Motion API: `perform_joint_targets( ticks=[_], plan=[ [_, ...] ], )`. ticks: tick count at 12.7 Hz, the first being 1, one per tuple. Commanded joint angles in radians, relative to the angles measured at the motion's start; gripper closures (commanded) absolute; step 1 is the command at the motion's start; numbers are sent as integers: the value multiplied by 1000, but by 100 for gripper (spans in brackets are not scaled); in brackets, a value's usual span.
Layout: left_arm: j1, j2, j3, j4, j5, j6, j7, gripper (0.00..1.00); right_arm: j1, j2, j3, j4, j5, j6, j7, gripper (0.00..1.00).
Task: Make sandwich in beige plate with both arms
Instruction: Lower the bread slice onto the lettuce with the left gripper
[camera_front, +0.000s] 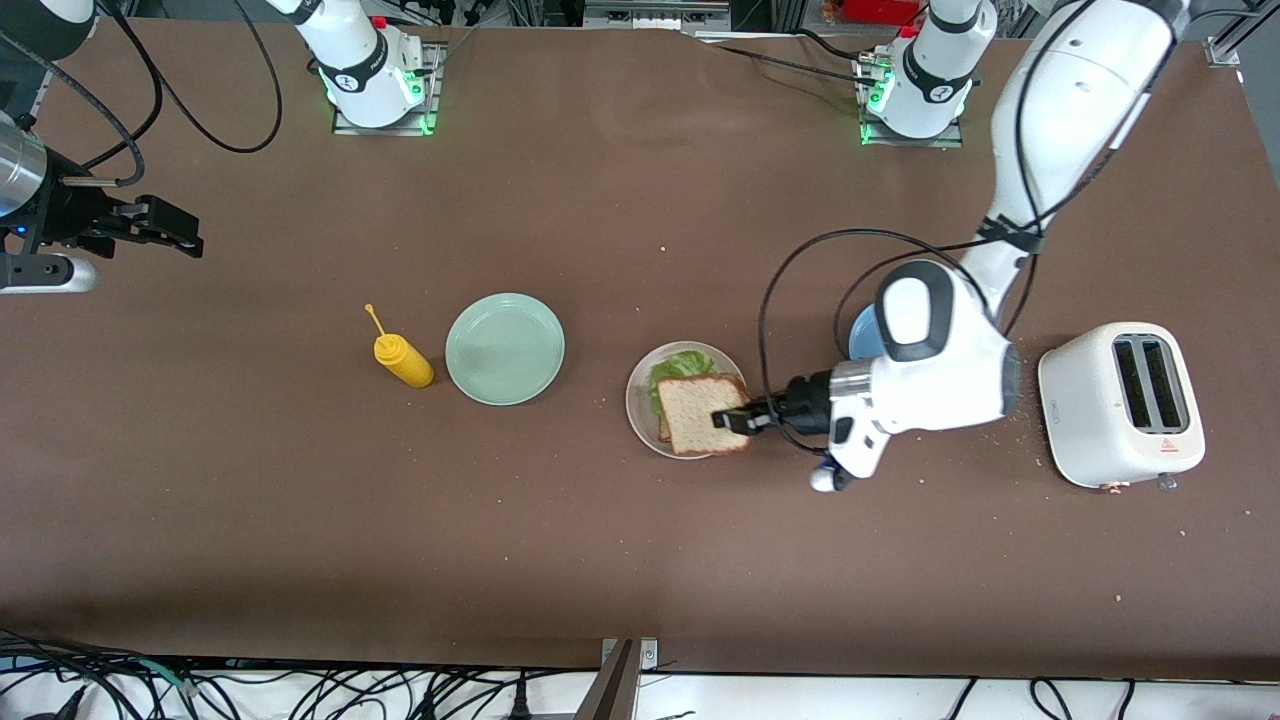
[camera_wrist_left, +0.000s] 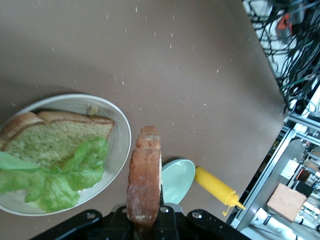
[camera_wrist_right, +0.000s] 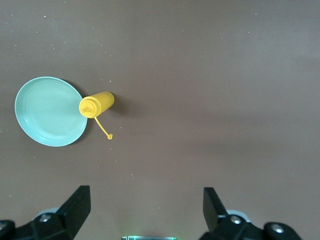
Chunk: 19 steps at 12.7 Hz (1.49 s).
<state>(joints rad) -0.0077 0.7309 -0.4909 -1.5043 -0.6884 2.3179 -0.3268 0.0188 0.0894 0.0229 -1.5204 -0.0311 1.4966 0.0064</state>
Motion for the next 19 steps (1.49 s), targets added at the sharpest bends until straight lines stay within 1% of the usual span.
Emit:
perform_joint_targets(
  ticks=[1, 6, 8, 10, 11, 14, 15, 16, 17, 19],
  plan=[
    [0, -18, 3, -68, -46, 18, 154, 100, -10, 7, 0, 3, 11, -1, 6, 0],
    [-6, -15, 3, -126, -48, 20, 290, 100, 0, 18, 5, 3, 10, 7, 18, 0],
    [-6, -13, 3, -128, -48, 27, 292, 100, 0, 18, 5, 3, 10, 2, 21, 0],
    [-15, 13, 3, -129, -46, 66, 295, 100, 1, 18, 5, 3, 7, 11, 20, 0],
    [-26, 21, 3, -129, -48, 89, 308, 100, 1, 18, 5, 3, 4, 13, 20, 0],
    [-11, 28, 5, -129, -46, 90, 374, 100, 0, 18, 5, 2, -1, 22, 10, 0],
    [-8, 27, 3, -128, -48, 90, 376, 77, 0, 18, 5, 2, -1, 17, 13, 0],
    [0, 24, 5, -126, -46, 89, 377, 28, 0, 18, 3, 0, -1, 16, 18, 0],
    [14, 22, 5, -125, -39, 83, 380, 0, 0, 18, 3, 0, 0, 22, 20, 0],
    [17, 16, 5, -116, -30, 81, 381, 0, 0, 18, 3, -1, -3, 25, 20, 0]
  ],
)
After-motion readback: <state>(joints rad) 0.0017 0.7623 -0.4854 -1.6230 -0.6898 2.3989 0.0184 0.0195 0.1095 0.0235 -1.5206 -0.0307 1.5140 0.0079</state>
